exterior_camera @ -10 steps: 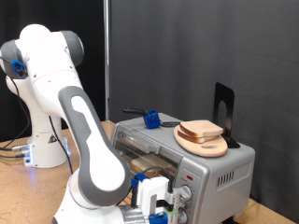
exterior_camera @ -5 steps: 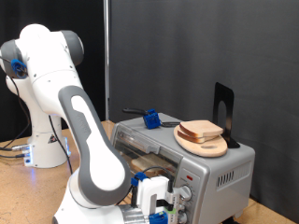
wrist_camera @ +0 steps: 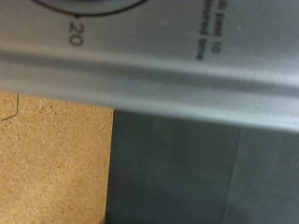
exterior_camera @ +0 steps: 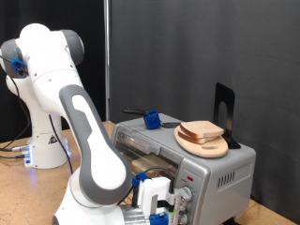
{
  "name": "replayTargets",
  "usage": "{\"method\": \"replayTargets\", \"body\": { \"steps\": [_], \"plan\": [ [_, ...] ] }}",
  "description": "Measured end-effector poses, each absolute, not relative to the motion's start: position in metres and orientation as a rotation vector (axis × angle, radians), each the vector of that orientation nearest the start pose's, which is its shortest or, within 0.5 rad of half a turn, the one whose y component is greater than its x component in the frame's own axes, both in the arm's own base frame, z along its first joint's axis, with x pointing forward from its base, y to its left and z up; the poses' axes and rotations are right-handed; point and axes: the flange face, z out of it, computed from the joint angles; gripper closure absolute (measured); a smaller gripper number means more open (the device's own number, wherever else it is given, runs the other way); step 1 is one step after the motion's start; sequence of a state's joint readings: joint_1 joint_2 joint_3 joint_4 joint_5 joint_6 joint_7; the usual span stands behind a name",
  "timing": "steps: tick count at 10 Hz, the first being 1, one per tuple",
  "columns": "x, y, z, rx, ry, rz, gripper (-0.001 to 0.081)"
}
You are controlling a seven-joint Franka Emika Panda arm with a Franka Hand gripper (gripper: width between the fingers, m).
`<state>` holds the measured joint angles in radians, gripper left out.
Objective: Make a piece of toast with the oven
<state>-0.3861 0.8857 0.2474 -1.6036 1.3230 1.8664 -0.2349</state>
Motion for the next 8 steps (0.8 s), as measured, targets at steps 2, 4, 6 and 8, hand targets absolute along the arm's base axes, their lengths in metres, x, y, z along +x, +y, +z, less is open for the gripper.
{"method": "replayTargets", "body": {
  "steps": [2, 4, 6, 8],
  "plan": [
    [0.6635, -0.0371, 0.1411, -1.621, 0.785, 0.342, 0.0602],
    [0.6652, -0.0373, 0.1432, -1.625, 0.836, 0.397, 0.0602],
    [0.6666, -0.0374, 0.1448, -1.621, 0.894, 0.454, 0.0602],
    [0.6682, -0.0376, 0.1467, -1.621, 0.949, 0.510, 0.0602]
  ]
}}
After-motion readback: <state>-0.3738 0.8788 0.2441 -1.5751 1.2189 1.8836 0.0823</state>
